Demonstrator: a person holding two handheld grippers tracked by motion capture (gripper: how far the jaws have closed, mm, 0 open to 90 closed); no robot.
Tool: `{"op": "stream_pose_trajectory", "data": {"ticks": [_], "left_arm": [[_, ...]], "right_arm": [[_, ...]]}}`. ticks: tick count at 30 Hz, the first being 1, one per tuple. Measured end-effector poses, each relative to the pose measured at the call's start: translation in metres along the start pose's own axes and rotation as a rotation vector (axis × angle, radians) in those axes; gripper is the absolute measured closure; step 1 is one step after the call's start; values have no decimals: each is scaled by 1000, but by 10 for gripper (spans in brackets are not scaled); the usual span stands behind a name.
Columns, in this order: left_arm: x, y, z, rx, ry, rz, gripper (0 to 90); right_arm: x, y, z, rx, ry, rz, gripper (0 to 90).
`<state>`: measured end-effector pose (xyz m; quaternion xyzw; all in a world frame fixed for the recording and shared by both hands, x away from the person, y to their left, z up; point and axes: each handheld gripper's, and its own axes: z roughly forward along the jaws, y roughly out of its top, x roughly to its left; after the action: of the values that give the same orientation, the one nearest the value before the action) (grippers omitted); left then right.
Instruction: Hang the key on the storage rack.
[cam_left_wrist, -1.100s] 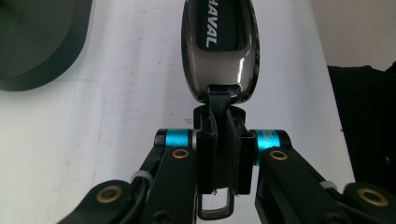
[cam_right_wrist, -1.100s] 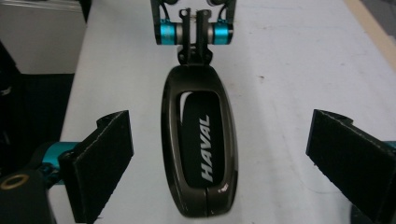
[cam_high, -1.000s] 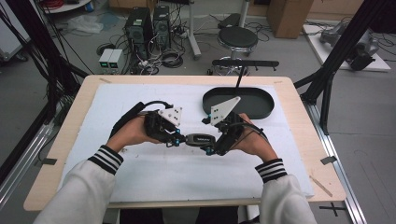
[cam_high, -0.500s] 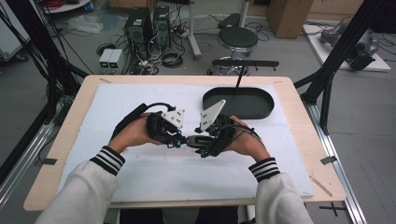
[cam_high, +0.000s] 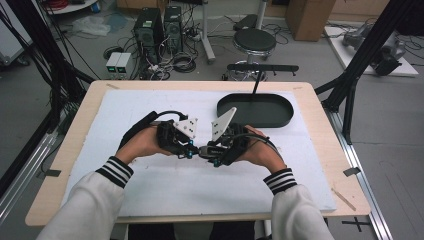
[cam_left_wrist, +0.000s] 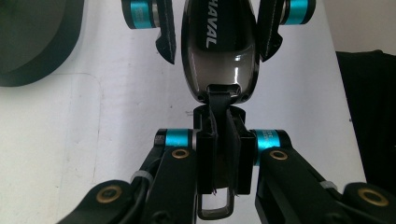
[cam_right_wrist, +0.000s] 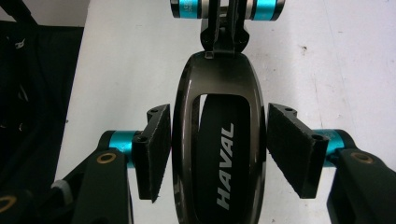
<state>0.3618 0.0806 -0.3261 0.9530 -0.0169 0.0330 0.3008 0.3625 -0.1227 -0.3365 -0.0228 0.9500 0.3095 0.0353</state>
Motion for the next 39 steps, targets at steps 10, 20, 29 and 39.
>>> {"op": "stream_pose_trajectory", "data": {"ticks": [10, 20, 29, 39], "left_arm": [[0, -1, -1, 2, -4, 5, 835], [9, -9, -1, -68, 30, -19, 675], [13, -19, -21, -246, 178, -139, 90], [11, -70, -43, -435, 355, -348, 17]], "right_arm": [[1, 1, 3, 42, 2, 3, 475], [1, 0, 1, 39, -26, 10, 481], [-1, -8, 1, 20, -61, 46, 481], [-6, -23, -19, -126, -142, 142, 481]]}}
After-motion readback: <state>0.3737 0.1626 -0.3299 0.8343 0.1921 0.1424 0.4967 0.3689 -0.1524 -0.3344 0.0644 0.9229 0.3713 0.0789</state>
